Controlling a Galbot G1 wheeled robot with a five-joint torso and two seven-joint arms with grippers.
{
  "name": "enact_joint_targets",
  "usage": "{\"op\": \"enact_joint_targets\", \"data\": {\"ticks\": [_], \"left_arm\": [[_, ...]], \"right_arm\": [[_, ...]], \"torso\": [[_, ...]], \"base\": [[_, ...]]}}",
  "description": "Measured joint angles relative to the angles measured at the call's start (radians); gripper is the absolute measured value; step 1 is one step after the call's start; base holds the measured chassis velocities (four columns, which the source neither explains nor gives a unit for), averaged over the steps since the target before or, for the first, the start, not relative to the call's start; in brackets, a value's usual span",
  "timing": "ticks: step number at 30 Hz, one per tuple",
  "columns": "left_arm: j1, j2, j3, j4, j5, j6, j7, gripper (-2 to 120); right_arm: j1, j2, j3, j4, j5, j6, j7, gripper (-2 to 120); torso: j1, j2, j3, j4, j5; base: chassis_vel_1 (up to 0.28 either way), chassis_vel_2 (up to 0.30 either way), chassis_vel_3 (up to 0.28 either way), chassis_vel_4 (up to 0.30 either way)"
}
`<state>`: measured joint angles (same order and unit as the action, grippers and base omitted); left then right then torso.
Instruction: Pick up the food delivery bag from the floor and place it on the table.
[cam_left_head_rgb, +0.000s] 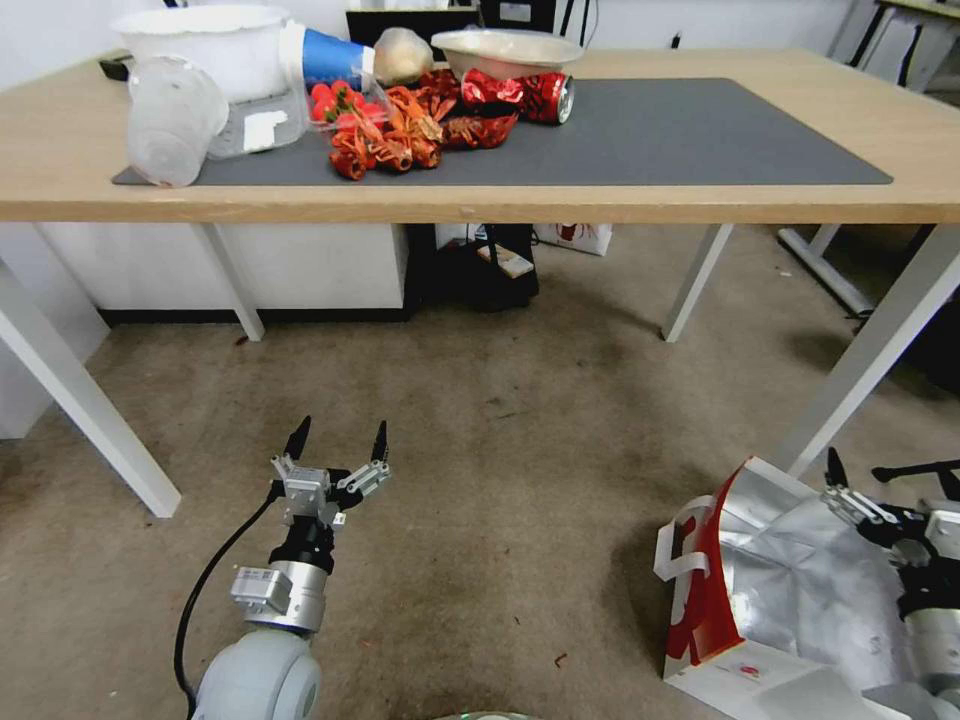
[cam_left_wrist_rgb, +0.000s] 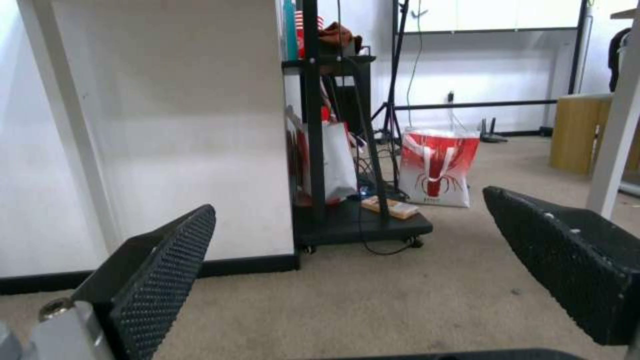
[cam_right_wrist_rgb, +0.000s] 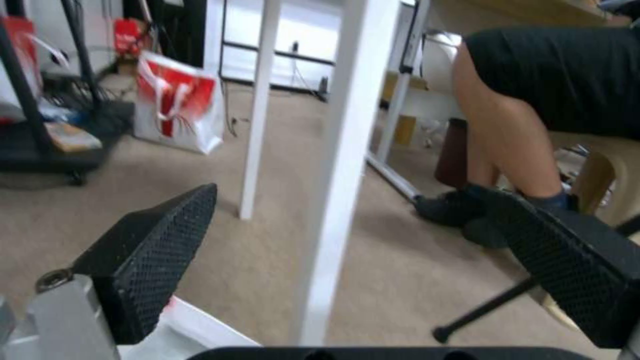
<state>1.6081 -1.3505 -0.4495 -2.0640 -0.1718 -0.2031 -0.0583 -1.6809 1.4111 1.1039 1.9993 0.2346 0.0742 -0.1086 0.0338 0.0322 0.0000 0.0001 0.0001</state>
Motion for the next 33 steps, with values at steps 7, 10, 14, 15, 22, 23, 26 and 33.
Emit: {"op": "enact_joint_targets", "data": {"ticks": [7,10,14,15,22,23,26,33], "left_arm": [[-0.002,-0.005,-0.004,0.008,0.002,-0.001,-0.001,99],[0.001,-0.008,-0.004,0.01,0.004,-0.005,-0.001,99],[0.004,-0.011,-0.005,0.011,0.006,-0.011,0.0,99],[0.006,-0.011,-0.005,0.011,0.007,-0.013,0.001,99],[0.017,-0.019,-0.012,0.002,0.009,-0.02,0.006,98],[0.017,-0.019,-0.012,0.002,0.009,-0.02,0.006,98],[0.019,-0.021,-0.013,0.001,0.011,-0.023,0.005,98],[0.021,-0.027,-0.009,-0.006,0.019,-0.024,0.005,98]], "right_arm": [[0.015,-0.016,0.006,-0.077,-0.022,0.019,-0.008,100],[0.02,-0.018,-0.001,-0.104,-0.036,0.027,-0.008,100],[0.039,-0.017,-0.002,-0.146,-0.052,0.032,-0.004,100],[0.05,-0.018,-0.002,-0.167,-0.054,0.033,-0.004,100],[0.078,-0.035,0.02,-0.247,-0.054,0.04,-0.005,100],[0.078,-0.035,0.02,-0.247,-0.054,0.04,-0.005,100],[0.083,-0.045,0.026,-0.268,-0.052,0.043,-0.007,100],[0.116,-0.077,0.02,-0.318,-0.049,0.044,-0.013,100]], "torso": [[0.0,0.0,0.0,0.0,0.0],[0.0,0.001,0.0,0.0,-0.0003],[0.0,0.001,0.0,0.0,-0.0002],[0.0,0.001,0.0,0.0,-0.0001],[0.0,0.001,0.0,0.0,-0.0002],[0.0,0.001,0.0,0.0,-0.0002],[0.0,0.001,0.0,0.0,-0.0001],[0.0,0.001,0.0,0.0,-0.0001]], "base": [[0.0,0.0,0.0,0.0],[0.0,0.0,0.0,0.0],[0.0,0.0,0.0,0.0],[0.0,0.0,0.0,0.0],[0.0,0.0,0.0,0.0],[0.0,0.0,0.0,0.0],[0.0,0.0,0.0,0.0],[0.0,0.0,0.0,0.0]]}}
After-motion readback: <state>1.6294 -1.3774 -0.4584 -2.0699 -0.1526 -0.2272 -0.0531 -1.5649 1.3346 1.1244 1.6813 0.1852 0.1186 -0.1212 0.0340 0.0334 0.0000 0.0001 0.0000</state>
